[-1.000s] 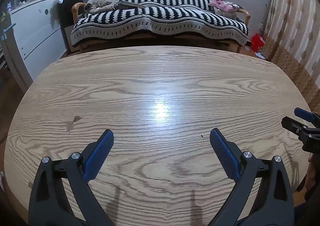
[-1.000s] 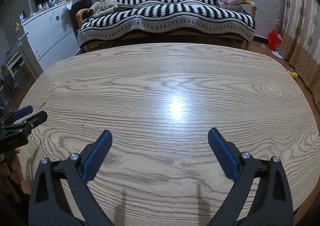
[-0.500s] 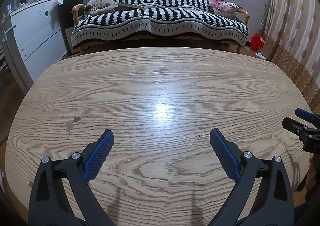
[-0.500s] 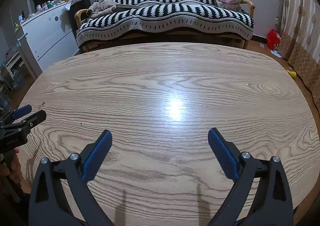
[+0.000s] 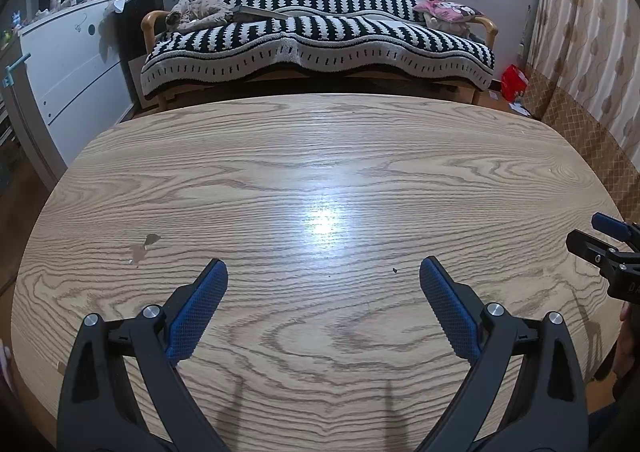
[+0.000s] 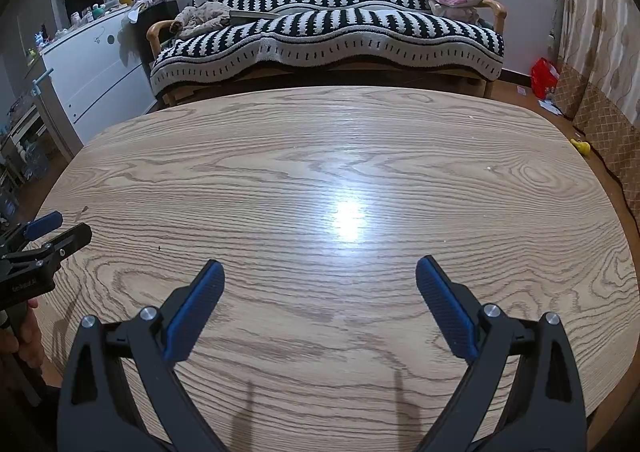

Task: Collect trash

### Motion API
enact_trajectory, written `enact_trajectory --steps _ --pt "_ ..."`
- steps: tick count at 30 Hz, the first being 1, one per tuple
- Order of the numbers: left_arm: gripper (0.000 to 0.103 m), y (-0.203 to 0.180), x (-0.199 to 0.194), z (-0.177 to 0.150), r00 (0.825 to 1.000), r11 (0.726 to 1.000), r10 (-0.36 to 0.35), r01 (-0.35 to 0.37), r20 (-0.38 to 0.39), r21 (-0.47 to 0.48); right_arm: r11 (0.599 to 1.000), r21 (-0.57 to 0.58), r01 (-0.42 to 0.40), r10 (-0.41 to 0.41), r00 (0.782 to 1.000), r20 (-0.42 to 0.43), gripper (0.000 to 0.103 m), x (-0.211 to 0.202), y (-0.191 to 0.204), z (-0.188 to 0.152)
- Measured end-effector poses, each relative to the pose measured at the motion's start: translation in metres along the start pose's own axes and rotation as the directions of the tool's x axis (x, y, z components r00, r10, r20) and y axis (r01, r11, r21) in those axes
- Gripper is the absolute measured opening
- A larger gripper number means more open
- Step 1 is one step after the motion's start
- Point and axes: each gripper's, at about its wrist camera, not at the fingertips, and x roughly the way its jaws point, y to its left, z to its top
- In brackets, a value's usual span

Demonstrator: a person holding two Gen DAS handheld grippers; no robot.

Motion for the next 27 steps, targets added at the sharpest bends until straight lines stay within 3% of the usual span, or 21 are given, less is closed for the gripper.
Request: enact_trajectory --steps 27 --pt "0.094 -0.0034 -0.0002 -0.0012 1.0 1.0 0.002 -0.002 -0.003 0.009 1.0 0.003 0.003 -0.003 1.0 0.001 0.093 -0.0013 -0.0027 0.0011"
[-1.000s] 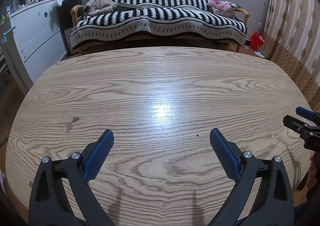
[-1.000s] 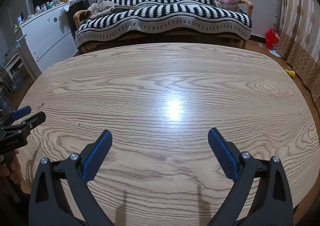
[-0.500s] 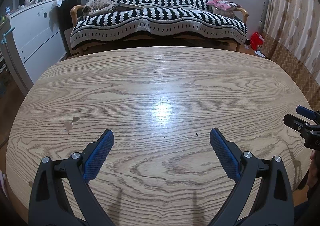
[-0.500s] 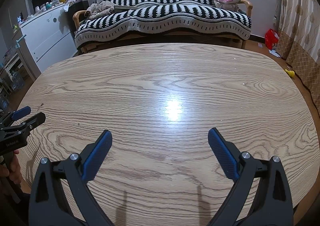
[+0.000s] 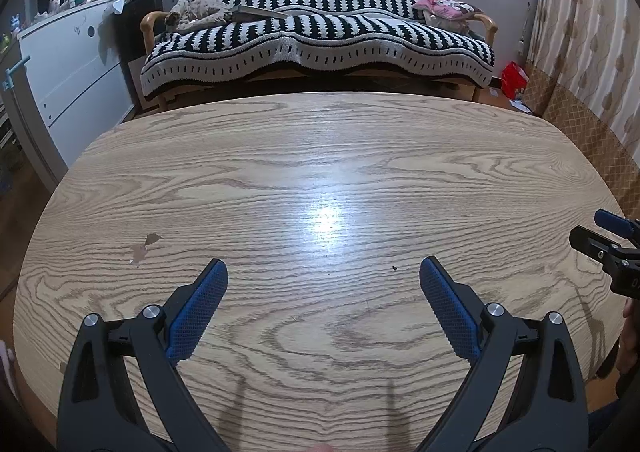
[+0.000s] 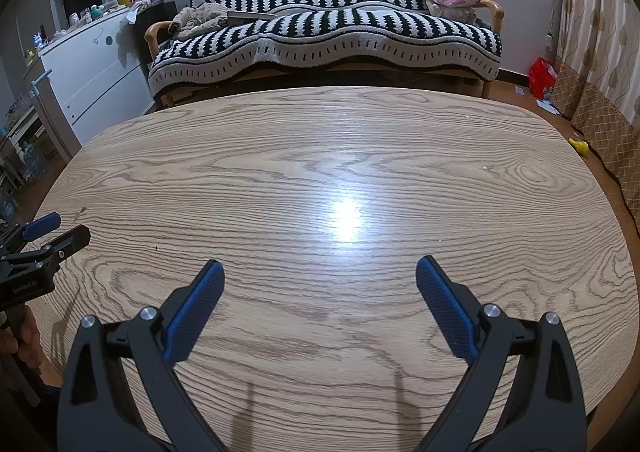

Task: Collect trash

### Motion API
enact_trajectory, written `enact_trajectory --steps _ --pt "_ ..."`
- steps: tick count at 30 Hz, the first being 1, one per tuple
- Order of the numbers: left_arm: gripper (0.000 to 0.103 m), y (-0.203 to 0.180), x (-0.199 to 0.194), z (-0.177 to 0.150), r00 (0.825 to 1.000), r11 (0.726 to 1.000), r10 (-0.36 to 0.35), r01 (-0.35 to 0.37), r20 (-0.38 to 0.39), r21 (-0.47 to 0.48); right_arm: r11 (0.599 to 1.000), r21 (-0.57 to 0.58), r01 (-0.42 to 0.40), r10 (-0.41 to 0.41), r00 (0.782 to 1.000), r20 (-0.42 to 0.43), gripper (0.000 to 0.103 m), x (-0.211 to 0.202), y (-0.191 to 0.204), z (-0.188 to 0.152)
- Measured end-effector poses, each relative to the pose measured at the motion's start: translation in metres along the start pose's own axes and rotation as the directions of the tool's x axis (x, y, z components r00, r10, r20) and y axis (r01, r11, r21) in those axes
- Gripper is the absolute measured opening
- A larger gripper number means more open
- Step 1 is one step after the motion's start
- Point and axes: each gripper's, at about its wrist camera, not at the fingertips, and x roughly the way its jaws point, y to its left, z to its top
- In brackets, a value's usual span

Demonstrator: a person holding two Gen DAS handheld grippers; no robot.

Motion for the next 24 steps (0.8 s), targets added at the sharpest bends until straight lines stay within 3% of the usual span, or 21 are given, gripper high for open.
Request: enact_trajectory --steps 14,24 --pt "0.094 0.0042 -0.0057 0.0044 0.998 0.998 -0.05 0.051 0.03 -0.039 1.0 -0.002 0.005 -0.005 1.0 0.0 0.093 0.0012 -0.0044 0.0022" --pt "0.094 0.0051 0.0024 0.0067 1.0 0.999 -0.024 0.024 -0.002 -0.023 1.0 0.0 0.008 -0.008 1.0 0.0 0.093 0.0019 -0.0078 0.003"
